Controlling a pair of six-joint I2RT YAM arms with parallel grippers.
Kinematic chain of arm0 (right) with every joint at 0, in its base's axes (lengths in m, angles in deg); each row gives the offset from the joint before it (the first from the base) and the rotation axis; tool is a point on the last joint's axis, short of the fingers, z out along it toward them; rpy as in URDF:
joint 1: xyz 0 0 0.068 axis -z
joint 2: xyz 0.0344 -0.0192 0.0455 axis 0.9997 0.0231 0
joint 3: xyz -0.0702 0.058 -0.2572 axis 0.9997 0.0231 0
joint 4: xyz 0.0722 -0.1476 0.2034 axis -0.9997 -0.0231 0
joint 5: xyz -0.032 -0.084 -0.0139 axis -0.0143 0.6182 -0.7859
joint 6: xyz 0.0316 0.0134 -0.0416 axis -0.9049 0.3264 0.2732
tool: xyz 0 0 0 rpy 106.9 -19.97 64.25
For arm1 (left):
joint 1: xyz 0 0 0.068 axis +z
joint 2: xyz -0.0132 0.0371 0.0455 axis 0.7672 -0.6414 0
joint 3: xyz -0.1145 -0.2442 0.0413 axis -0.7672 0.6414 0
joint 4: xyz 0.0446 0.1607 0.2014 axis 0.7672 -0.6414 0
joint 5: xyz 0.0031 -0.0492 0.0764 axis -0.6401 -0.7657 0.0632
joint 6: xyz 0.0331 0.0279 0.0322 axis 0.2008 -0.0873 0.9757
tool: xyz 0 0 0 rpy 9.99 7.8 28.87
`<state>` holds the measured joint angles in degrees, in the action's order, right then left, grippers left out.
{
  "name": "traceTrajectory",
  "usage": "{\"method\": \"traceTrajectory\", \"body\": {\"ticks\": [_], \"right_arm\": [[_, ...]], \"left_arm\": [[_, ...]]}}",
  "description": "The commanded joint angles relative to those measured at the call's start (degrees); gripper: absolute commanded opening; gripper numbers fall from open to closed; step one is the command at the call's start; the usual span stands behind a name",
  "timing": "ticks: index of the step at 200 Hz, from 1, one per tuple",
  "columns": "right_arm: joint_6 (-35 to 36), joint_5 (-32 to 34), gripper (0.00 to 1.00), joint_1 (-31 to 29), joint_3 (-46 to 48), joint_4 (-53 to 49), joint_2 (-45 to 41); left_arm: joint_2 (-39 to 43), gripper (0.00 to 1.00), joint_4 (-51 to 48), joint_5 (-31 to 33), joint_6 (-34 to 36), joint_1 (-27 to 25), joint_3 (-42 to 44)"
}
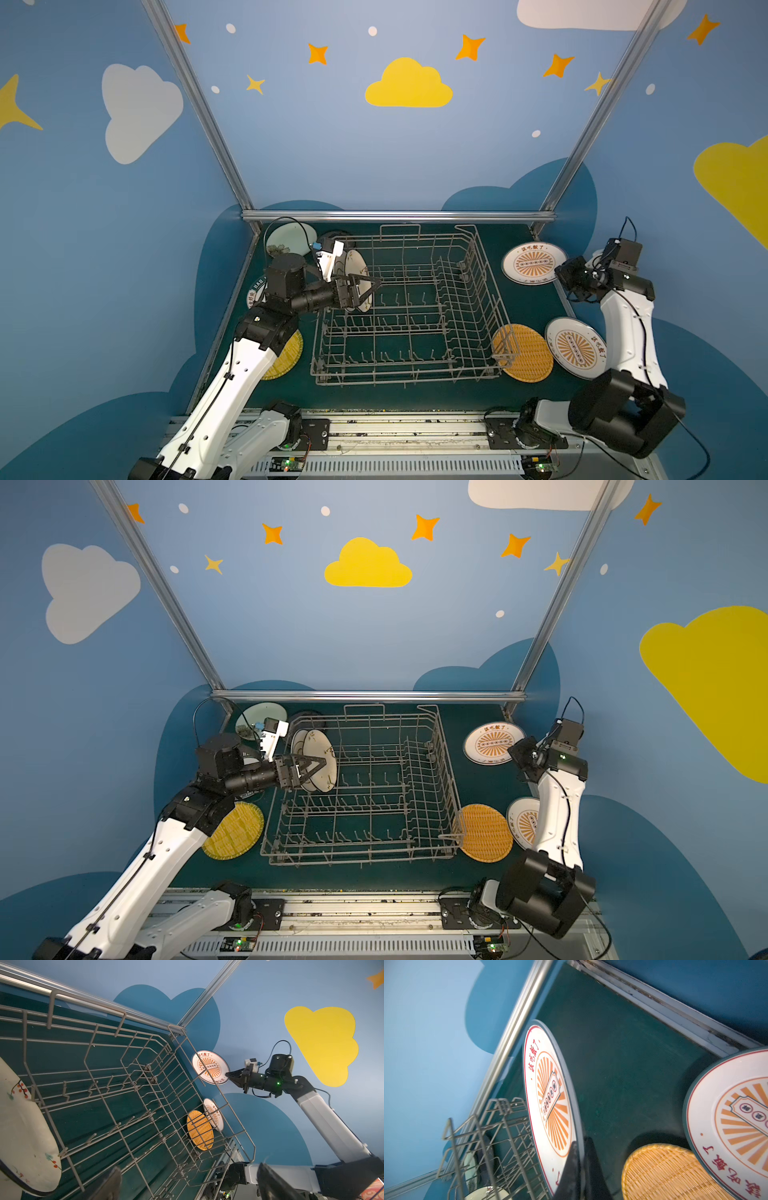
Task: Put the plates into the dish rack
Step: 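Lift the sunburst plate upright off the table with the right gripper, then carry the sunburst plate toward the left gripper while the left gripper reaches for it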
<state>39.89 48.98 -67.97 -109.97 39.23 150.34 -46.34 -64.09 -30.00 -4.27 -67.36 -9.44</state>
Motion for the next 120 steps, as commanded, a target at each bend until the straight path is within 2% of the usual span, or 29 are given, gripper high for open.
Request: {"method": "traceTrajectory", "body": {"ticks": [1,17,35,77,102,120], "right_arm": [[-2.9,5.8,0.0,-3.9,-2.4,2.0,-5.6],[-2.0,11.2,0.0,-8.4,-4.1,2.8,-8.8],[-1.0,13.0,0.0,-13.1,-8.1,1.3,-10.1],[-3.6,9.5,0.0,-21.0,-14.9,-0.5,-10.0],[-3.9,10.3,0.0,-26.7,-16.2,0.5,-10.4],[-4.4,7.6,0.0,-30.4,-15.9,2.5,-10.4]], "left_arm": [[1.2,1.0,-0.8,1.2,-1.1,0.0,-1.6],[2.2,1.0,-1.7,2.0,-1.5,0.2,-1.3],[3.7,1.0,-3.2,2.8,-1.5,0.3,-1.2],[5.8,1.0,-4.8,3.3,-2.7,0.3,-0.2],[6.4,1.0,-3.4,3.6,-4.7,0.3,1.1],[6.2,1.0,-0.8,2.5,-6.5,0.3,2.1]]}}
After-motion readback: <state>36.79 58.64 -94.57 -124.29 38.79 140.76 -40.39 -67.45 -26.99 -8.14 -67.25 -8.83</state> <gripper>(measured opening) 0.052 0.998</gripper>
